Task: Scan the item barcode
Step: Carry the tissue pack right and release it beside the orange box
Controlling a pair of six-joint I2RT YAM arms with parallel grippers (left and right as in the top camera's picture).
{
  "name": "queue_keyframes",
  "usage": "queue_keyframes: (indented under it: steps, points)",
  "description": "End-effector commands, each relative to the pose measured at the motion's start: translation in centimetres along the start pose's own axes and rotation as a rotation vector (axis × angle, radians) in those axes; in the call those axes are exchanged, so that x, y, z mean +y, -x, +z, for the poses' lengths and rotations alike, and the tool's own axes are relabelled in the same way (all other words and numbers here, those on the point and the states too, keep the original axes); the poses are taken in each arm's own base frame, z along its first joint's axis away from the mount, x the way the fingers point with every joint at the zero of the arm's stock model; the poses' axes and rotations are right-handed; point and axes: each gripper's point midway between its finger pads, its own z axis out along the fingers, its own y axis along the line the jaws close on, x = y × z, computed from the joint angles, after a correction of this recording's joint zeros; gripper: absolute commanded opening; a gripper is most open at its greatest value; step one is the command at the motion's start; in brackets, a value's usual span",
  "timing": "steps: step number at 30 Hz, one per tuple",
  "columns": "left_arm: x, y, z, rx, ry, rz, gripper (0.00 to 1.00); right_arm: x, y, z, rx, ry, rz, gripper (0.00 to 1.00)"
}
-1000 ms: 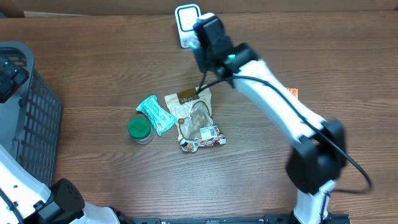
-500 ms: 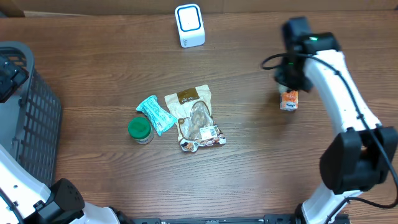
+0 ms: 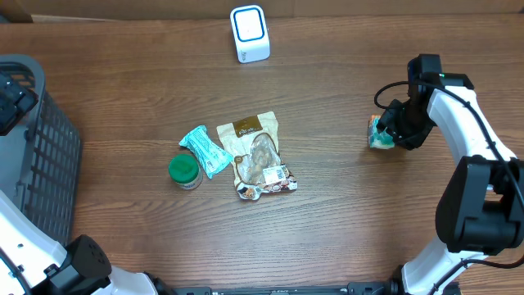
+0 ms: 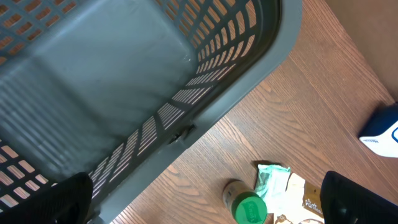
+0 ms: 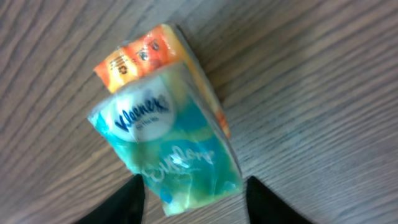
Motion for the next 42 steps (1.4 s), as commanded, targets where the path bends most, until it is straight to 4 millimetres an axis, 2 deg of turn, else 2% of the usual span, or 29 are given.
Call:
queue_keyframes:
  steps: [1, 6, 9, 11, 13, 16, 20, 27, 32, 37, 42]
  points:
    - [-0.3, -0.2, -0.1, 0.002, -0.009, 0.021, 1.0, 0.2, 0.1, -0.2, 0.002, 0.018, -0.022, 0.57]
    - [-0.3, -0.2, -0.1, 0.002, -0.009, 0.021, 1.0, 1.5, 0.2, -1.8, 0.006, 0.06, -0.12, 0.57]
    - [-0.3, -0.2, -0.1, 0.002, -0.009, 0.021, 1.0, 3.4, -0.1, -3.2, 0.005, 0.114, -0.244, 0.45]
    - [-0.3, -0.2, -0.1, 0.002, -0.009, 0.021, 0.99, 4.8, -0.6, -3.5, -0.002, 0.14, -0.33, 0.31]
    - [-0.3, -0.2, -0.1, 0.002, -0.009, 0.021, 1.0, 5.8, -1.0, -3.4, -0.012, 0.146, -0.374, 0.18]
    - [-0.3, -0.2, -0.1, 0.002, -0.009, 0.021, 0.99, 7.3, -1.5, -2.8, -0.033, 0.146, -0.421, 0.04]
    - [-0.3, -0.2, -0.1, 0.002, -0.009, 0.021, 0.99, 8.0, -2.0, -1.1, -0.053, 0.118, -0.461, 0.04]
    - [-0.3, -0.2, -0.1, 0.002, -0.009, 0.021, 0.99, 7.7, -1.9, 2.8, -0.017, 0.089, -0.512, 0.04]
    - [-0.3, -0.2, -0.1, 0.002, -0.009, 0.021, 1.0, 6.3, -1.4, 4.8, -0.006, -0.002, -0.507, 0.04]
    - [-0.3, -0.2, -0.1, 0.002, -0.009, 0.021, 0.99, 3.7, -0.2, 5.1, -0.038, -0.133, -0.376, 0.04]
    - [-0.3, -0.2, -0.1, 0.002, -0.009, 0.021, 1.0, 1.9, 0.7, 4.9, -0.029, -0.145, -0.286, 0.04]
